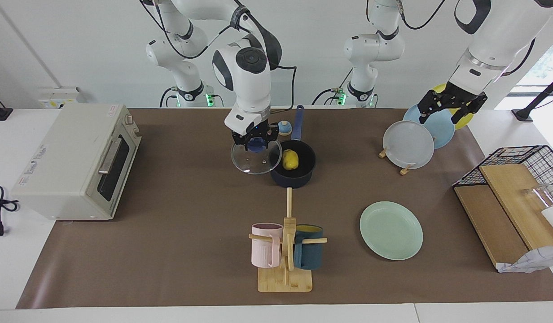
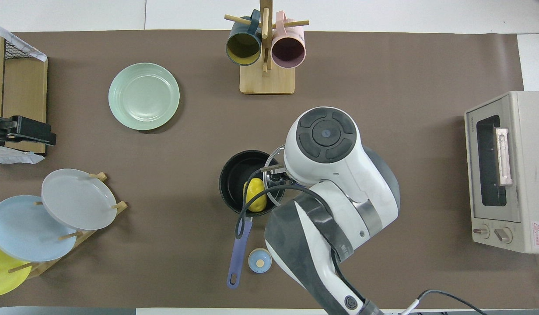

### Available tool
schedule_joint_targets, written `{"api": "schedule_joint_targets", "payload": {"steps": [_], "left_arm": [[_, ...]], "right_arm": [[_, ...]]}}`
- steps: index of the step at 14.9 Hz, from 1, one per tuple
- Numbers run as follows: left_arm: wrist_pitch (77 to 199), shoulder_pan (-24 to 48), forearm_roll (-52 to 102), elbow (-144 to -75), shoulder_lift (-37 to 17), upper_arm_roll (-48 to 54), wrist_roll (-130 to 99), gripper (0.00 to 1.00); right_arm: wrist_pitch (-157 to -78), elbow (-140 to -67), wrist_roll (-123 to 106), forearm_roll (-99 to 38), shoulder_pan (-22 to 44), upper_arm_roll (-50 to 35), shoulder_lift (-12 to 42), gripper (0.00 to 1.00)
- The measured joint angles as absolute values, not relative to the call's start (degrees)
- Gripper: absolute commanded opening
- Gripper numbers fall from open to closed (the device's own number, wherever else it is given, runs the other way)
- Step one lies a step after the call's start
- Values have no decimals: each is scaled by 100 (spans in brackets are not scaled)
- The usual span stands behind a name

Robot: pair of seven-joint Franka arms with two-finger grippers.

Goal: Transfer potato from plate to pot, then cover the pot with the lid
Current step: 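Carry the glass lid with the right gripper over the black pot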

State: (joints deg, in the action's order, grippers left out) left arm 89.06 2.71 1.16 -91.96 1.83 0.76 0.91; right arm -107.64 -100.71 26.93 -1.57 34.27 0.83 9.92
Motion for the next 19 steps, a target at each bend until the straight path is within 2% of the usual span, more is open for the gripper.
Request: {"api": "schedule_joint_targets", "payload": {"steps": [4,11,19], "left_arm": [[8906,271,116,-9196,183,76,91,100],[8906,271,116,-9196,183,76,91,100],[8906,271,116,-9196,183,76,91,100]], "right_arm": [[-10776,-10043,3264,-156,3825,74,992,0],[-11026,-9941,3347,-103,3989,76,1040,0],[-11490,-9643,3504,-95,4113,76,1541,0]]}}
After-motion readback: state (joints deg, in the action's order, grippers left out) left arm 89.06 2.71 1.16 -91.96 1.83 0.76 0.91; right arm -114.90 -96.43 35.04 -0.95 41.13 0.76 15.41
